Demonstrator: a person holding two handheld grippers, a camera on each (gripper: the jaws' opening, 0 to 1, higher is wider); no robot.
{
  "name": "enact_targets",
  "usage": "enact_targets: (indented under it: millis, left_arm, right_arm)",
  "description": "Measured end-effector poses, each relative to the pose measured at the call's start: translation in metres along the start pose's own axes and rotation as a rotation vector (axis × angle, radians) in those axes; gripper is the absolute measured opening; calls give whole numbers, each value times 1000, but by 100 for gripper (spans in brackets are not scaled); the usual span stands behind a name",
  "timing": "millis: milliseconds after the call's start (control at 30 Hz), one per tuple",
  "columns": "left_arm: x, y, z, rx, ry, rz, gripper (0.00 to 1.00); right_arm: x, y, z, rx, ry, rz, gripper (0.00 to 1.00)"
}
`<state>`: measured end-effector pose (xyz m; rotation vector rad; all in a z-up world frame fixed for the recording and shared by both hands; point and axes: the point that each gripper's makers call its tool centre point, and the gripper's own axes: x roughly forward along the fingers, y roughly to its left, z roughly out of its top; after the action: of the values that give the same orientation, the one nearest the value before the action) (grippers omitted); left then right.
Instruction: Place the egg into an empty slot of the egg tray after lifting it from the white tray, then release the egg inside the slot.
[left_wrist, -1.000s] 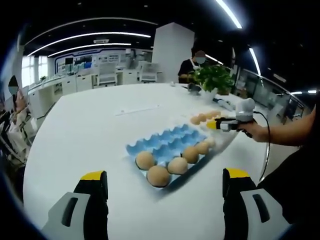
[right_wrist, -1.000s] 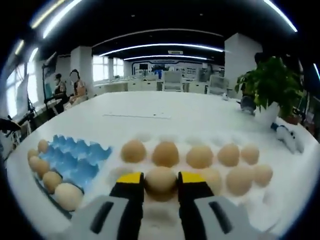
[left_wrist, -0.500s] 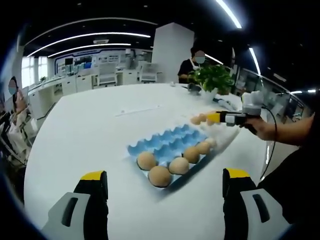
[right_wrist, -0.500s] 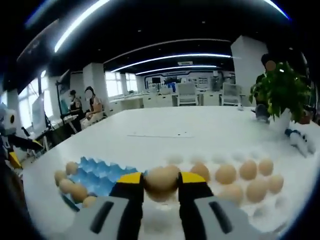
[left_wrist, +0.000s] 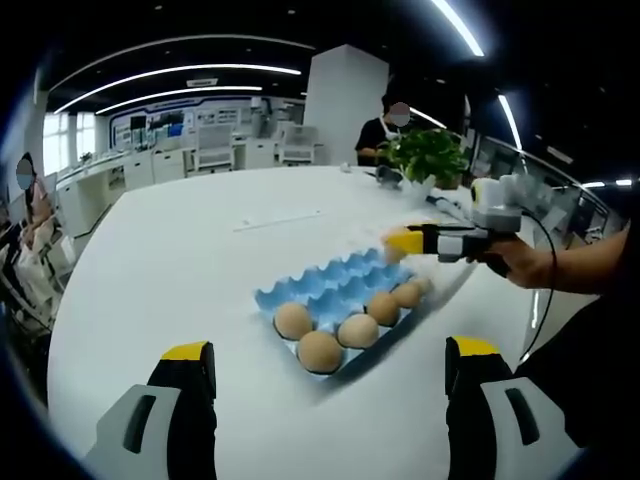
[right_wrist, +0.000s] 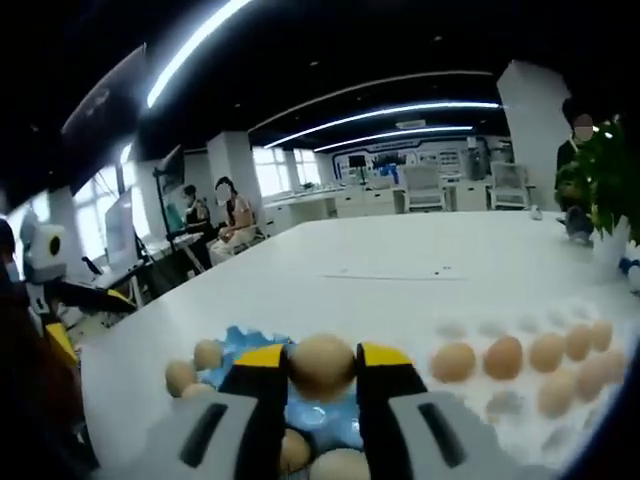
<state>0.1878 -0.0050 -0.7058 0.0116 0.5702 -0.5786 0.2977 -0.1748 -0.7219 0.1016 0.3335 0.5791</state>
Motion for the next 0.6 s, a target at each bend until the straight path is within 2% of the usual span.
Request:
enact_targets:
  millis: [167, 333, 467, 600]
  left_arm:
    - [0, 1, -1, -9, -1, 1, 96]
    - [0, 1, -2, -21, -6, 6, 96]
    - [-1, 3, -5, -19, 1, 11, 96]
    - [-2, 5, -4, -22, 0, 16, 96]
  right_arm:
    - [19, 35, 0, -20, 6, 80, 26]
    - [35, 60, -12, -58, 53, 143, 26]
    - [42, 73, -15, -88, 62, 168, 26]
    - [47, 76, -20, -79, 76, 181, 26]
